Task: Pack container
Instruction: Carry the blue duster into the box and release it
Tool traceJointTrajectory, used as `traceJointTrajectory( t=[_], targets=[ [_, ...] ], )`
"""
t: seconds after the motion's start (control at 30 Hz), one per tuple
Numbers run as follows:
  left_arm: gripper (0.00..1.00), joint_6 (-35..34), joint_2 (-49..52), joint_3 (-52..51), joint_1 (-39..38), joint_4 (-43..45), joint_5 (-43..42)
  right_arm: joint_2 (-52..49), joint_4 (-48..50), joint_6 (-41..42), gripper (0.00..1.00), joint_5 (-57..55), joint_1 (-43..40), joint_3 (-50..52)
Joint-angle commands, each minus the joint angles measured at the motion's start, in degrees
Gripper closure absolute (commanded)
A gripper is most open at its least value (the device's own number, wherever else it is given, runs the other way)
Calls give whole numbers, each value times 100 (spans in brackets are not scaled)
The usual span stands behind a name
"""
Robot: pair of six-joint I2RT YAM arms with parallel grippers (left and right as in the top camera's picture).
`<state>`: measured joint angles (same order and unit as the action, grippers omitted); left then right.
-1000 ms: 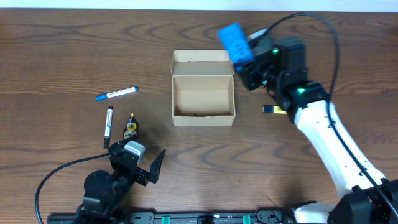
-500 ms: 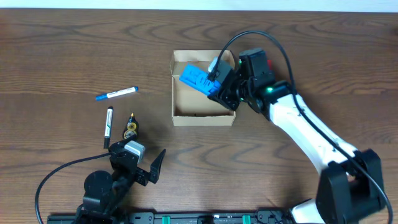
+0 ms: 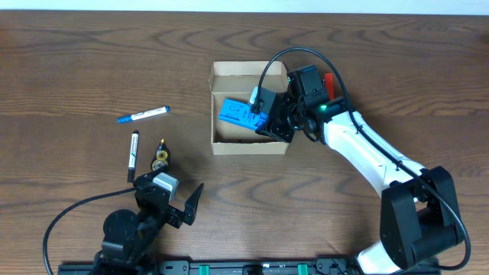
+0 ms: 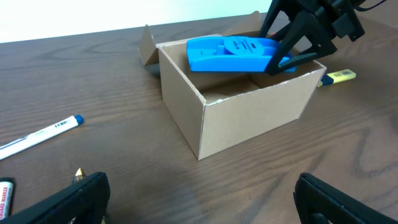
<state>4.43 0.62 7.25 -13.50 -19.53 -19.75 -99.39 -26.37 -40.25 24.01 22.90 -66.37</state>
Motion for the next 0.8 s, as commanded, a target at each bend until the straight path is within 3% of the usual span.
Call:
traceJointTrajectory(
  t=[0.0,0.17,0.43,0.77],
  targets=[
    [5,-59,-33,-120,39,-33,-63,-50,-39,-446,63,269,44,-42],
    [5,-59,-33,-120,39,-33,-63,-66,-219,-796,60,492,44,-186],
    [5,-59,-35,-120,39,-31,-63,-269,-1342,-1429,57,350,44,-1169],
    [5,-59,-35,-120,39,-33,-63,-1069,-1939,-1534,56,188,70,-1735]
  ],
)
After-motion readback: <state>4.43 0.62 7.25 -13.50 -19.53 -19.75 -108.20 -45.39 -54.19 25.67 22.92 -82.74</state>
